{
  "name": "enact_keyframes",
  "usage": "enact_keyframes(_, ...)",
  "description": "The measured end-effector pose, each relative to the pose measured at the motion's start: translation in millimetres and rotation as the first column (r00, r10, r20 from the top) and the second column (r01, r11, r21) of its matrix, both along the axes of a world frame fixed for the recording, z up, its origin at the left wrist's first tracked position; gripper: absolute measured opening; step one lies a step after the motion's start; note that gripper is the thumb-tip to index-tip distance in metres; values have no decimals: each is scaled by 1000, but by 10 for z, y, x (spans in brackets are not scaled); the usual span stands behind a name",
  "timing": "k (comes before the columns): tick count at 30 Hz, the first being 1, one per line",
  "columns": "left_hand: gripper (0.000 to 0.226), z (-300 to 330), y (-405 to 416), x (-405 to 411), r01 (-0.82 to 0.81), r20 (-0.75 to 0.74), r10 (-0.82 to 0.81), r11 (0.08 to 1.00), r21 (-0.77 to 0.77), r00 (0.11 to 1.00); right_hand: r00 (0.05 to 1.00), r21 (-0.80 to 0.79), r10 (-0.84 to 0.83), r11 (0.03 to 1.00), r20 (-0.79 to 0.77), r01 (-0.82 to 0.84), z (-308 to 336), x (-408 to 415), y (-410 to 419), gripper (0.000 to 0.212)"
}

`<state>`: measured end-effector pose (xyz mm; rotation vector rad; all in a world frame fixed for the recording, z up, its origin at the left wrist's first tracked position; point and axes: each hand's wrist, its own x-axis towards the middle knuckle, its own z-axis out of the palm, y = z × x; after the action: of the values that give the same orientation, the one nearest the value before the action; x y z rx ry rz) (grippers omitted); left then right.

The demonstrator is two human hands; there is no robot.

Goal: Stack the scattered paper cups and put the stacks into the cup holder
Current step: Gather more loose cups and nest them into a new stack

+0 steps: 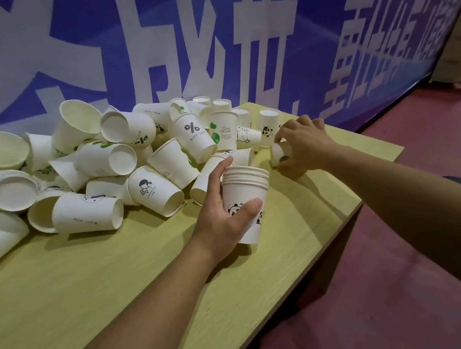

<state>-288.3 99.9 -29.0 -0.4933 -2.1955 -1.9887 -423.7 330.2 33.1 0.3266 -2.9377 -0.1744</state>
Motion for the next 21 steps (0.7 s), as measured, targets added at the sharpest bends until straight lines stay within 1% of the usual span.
enact_keyframes(1,85,2,1,6,3,-4,-3,1000,-3,1000,1000,-50,-17,999,7,18,7,43,26,70)
enact_keyframes(2,87,3,1,12,7,-8,-7,1000,-8,1000,1000,-139,-31,990,3,31,9,102,44,67)
enact_keyframes(3,88,5,1,17,13,-14,-13,1000,-13,1000,999,-274,-38,961,-16,32,8,176,53,65)
enact_keyframes(4,89,7,1,25,20,-19,-21,1000,-18,1000,998,-437,-37,900,-48,12,7,261,54,64)
enact_keyframes(5,89,11,1,36,30,-24,-30,999,-25,999,995,-595,-33,803,-92,-28,12,360,41,65)
enact_keyframes(6,87,19,1,50,41,-30,-42,999,-31,999,990,-721,-30,688,-139,-80,28,466,15,67)
enact_keyframes(7,85,28,4,68,50,-41,-52,998,-36,998,983,-802,-20,581,-181,-136,48,574,-17,70)
enact_keyframes(8,83,40,5,83,56,-55,-59,998,-42,997,975,-845,-1,498,-223,-193,73,679,-52,72)
enact_keyframes(9,81,54,6,99,62,-68,-66,997,-50,996,965,-864,26,440,-259,-244,90,776,-87,74)
enact_keyframes(11,79,78,12,132,81,-78,-86,994,-69,993,946,-872,90,369,-312,-322,87,945,-150,70)
enact_keyframes(12,79,83,14,145,89,-81,-96,992,-84,992,938,-877,119,334,-324,-345,68,1017,-184,64)
enact_keyframes(14,82,77,14,156,88,-90,-99,989,-119,991,937,-910,162,236,-310,-341,2,1123,-243,50)
enact_keyframes(17,94,60,12,151,76,-91,-91,985,-158,992,950,-959,184,85,-254,-272,-90,1233,-356,27)
enact_keyframes(19,100,62,18,155,73,-94,-91,981,-182,991,959,-971,174,47,-223,-234,-114,1271,-436,22)
enact_keyframes(21,100,71,27,162,71,-95,-91,979,-189,991,967,-977,146,14,-208,-212,-105,1294,-509,16)
